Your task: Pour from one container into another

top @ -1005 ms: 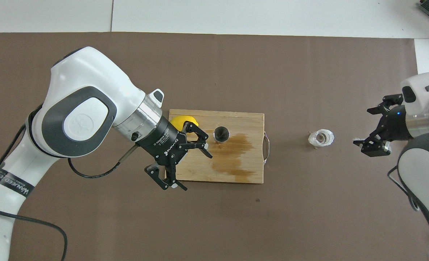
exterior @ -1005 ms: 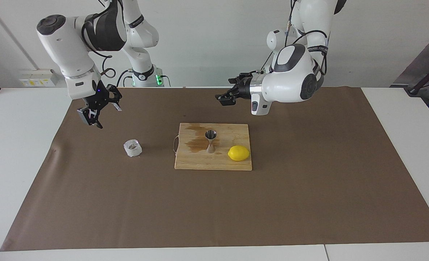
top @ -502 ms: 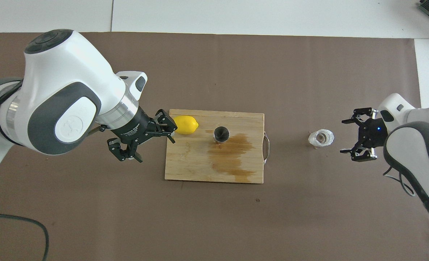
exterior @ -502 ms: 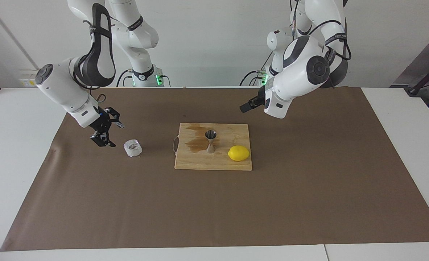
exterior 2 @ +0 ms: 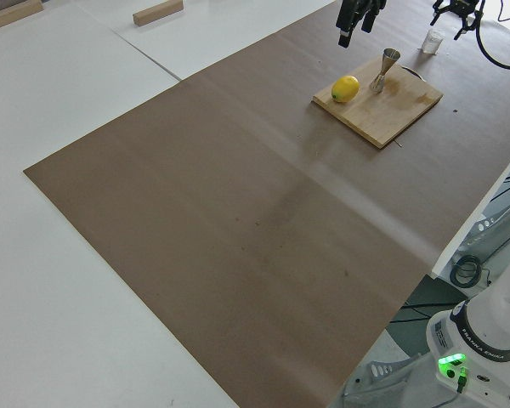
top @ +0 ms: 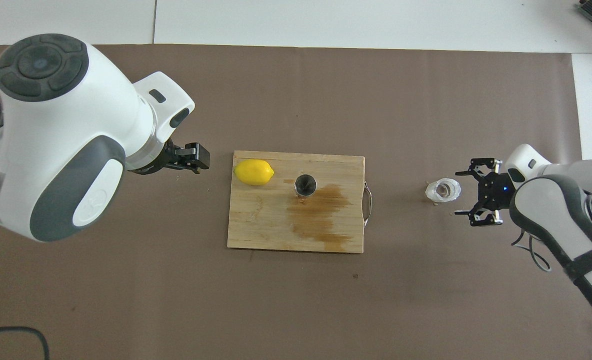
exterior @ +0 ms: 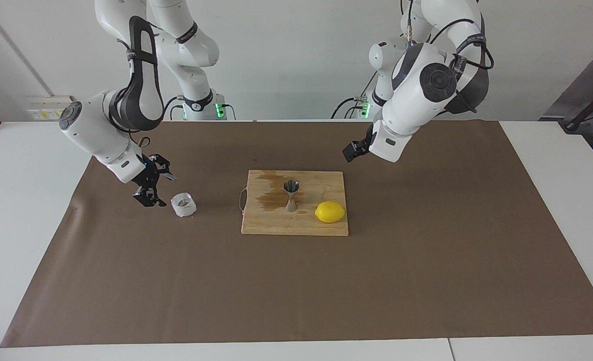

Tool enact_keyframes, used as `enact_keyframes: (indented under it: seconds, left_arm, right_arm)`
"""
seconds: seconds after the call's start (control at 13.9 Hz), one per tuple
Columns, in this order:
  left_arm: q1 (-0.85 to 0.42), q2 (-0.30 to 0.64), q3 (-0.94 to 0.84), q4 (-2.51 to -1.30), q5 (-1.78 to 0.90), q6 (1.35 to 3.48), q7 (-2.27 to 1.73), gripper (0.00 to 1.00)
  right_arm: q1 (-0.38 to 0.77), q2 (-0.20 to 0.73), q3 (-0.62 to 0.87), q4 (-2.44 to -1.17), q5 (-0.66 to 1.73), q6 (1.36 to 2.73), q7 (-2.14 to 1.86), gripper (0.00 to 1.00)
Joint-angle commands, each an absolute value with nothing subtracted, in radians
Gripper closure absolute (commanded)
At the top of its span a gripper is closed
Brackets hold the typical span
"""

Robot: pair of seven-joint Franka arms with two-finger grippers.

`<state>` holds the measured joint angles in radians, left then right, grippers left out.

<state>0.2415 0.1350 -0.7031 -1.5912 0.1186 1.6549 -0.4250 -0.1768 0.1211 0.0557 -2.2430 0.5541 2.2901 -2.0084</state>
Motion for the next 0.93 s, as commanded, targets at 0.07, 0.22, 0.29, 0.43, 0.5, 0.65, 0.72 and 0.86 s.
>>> enact_keyframes:
  seconds: [0.07,0.22,0.29,0.43,0.5,0.65,0.72,0.86]
  left_arm:
    - [0.288,0.069,-0.687,-1.589,0.129,1.583,-0.38,0.0]
    - [0.234,0.066,-0.597,-1.55,0.129,1.521,-0.374,0.0]
    - [0.183,0.063,-0.525,-1.543,0.126,1.499,-0.362,0.0]
    - [0.114,0.026,-0.392,-1.548,0.076,1.485,-0.296,0.0]
    - [0.097,0.009,-0.338,-1.552,0.055,1.485,-0.249,0.0]
    - [0.028,-0.001,-0.217,-1.562,0.054,1.485,-0.174,0.0]
    - [0.005,-0.008,-0.177,-1.572,0.054,1.483,-0.154,0.0]
    - [-0.024,-0.008,-0.099,-1.572,0.054,1.483,-0.073,0.0]
  right_arm:
    - [-0.172,0.149,0.063,-2.25,0.636,2.325,-2.049,0.0]
    - [-0.16,0.158,0.063,-2.258,0.656,2.332,-2.051,0.0]
    - [-0.16,0.16,0.063,-2.264,0.682,2.333,-2.063,0.0]
    - [-0.158,0.16,0.063,-2.273,0.71,2.355,-2.082,0.0]
    - [-0.158,0.16,0.063,-2.276,0.712,2.355,-2.082,0.0]
    - [-0.158,0.16,0.063,-2.276,0.712,2.353,-2.079,0.44]
    - [-0.16,0.16,0.063,-2.276,0.712,2.35,-2.079,0.66]
    - [-0.16,0.16,0.063,-2.273,0.713,2.345,-2.077,1.0]
